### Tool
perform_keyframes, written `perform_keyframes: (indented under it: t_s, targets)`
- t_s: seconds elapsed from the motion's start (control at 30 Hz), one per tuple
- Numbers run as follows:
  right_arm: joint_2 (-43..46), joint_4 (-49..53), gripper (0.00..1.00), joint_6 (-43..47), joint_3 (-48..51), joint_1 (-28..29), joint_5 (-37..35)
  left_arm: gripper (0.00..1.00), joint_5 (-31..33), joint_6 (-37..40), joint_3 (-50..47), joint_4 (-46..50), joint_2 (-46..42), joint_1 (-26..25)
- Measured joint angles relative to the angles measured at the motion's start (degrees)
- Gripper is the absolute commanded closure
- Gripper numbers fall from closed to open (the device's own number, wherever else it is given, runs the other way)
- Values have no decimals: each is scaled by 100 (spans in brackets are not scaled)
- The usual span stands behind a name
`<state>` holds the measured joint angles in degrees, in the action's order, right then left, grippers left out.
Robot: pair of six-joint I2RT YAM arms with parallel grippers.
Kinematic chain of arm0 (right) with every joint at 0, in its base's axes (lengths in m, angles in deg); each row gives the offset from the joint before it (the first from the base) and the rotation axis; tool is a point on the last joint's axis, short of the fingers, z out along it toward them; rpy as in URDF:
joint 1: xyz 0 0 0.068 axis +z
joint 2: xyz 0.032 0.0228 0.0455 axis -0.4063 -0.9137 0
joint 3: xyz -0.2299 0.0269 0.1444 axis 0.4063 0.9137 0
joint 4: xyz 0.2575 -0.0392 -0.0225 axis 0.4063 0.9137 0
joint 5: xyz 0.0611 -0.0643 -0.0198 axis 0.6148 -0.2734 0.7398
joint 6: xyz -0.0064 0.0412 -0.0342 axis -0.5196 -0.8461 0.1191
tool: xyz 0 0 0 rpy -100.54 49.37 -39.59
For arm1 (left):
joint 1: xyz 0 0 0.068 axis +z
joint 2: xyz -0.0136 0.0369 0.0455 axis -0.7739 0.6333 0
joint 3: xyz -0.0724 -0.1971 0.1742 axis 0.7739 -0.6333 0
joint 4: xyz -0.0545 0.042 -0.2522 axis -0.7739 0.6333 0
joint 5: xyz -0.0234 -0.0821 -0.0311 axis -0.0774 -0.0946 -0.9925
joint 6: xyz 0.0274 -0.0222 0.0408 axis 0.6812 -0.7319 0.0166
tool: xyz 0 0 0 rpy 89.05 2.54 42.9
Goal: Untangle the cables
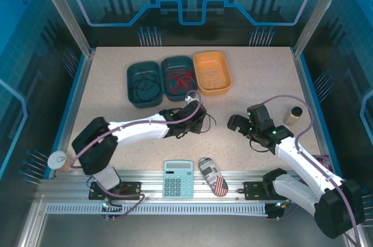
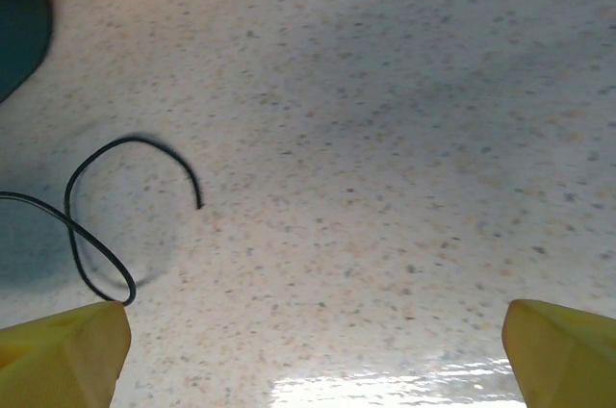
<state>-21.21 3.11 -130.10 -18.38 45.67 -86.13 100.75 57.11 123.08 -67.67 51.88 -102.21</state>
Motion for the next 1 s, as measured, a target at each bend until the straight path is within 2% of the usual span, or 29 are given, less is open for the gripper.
perform_keyframes:
  t_s: [0.27,0.43,0.7,0.87,1.0]
  targets:
    - [-444,-704,10,155,-2,15,717,100,-39,339,-503,-527,-979,2]
    - [-555,-1346,11,234,0,422,935,100,-101,192,-433,-472,-1180,127]
    - [-793,-2124,17,402,-4,1360,656,100,-682,-302,-326,-490,-1285,522]
    - [-1263,-2426,25,398,-42,1495,343,100,-1137,-490,-326,-518,-1519,529]
    - [-1563,-2656,28,422,-179,1513,157,100,-1408,-619,-330,-531,-1836,603]
